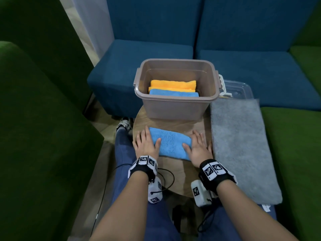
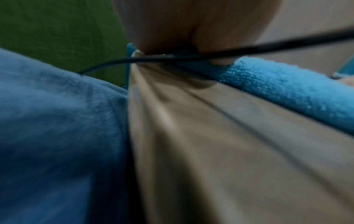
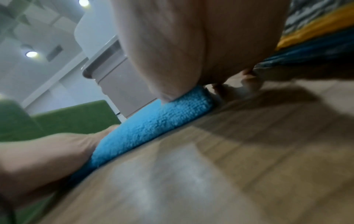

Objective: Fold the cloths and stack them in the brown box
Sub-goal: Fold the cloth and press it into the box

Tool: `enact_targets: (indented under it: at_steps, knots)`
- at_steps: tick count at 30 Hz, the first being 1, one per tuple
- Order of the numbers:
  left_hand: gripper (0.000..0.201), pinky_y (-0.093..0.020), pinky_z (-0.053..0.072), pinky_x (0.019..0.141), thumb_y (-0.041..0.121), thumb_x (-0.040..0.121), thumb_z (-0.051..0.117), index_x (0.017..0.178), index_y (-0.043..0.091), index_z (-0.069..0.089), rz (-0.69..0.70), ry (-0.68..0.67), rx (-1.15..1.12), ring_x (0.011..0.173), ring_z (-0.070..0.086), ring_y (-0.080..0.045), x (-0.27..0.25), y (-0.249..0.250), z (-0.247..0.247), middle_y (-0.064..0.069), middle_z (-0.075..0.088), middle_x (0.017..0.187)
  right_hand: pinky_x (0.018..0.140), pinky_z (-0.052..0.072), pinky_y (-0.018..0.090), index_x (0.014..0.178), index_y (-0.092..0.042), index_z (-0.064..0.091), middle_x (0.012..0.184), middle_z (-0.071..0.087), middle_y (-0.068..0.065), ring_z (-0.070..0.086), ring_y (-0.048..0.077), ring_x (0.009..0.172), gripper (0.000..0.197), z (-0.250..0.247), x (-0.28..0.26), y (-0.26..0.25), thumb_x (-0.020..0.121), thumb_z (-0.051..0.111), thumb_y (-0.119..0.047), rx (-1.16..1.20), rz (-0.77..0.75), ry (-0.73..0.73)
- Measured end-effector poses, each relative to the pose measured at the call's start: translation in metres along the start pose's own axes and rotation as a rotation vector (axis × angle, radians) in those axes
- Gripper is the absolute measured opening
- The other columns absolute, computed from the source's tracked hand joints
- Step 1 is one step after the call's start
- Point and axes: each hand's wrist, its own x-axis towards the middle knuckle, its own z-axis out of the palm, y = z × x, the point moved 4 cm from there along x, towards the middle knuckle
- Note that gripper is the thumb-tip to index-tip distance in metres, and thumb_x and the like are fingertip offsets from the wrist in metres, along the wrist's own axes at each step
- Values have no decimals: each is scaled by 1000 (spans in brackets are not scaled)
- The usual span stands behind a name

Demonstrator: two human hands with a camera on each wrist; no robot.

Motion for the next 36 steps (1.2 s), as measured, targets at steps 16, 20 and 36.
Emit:
enact_targets:
  at_steps: [16,20,36]
  knots:
    - [23,-29,57,71,16,70,78,87,10,64,-218,-334,-772,82,66,-21,12,3,-63,-9,69,91,86,49,35,97,-34,50,109,55,-2,58,18,100,30,-68,-19,-14,82,72,-19,550,-237,125]
    - [19,-19,50,52,16,60,68,77,10,62,-41,-217,-1086,68,62,-18,6,23,-129,3,67,66,85,52,32,111,-35,49,116,57,-6,60,14,101,33,-122,-33,-41,85,62,-20,776,-475,195]
    - [51,-38,51,78,3,79,56,126,8,35,185,220,-27,99,57,-32,116,106,-151,-13,43,121,98,24,16,77,-8,68,103,59,14,54,29,106,22,-182,89,-63,78,53,8,271,-244,593]
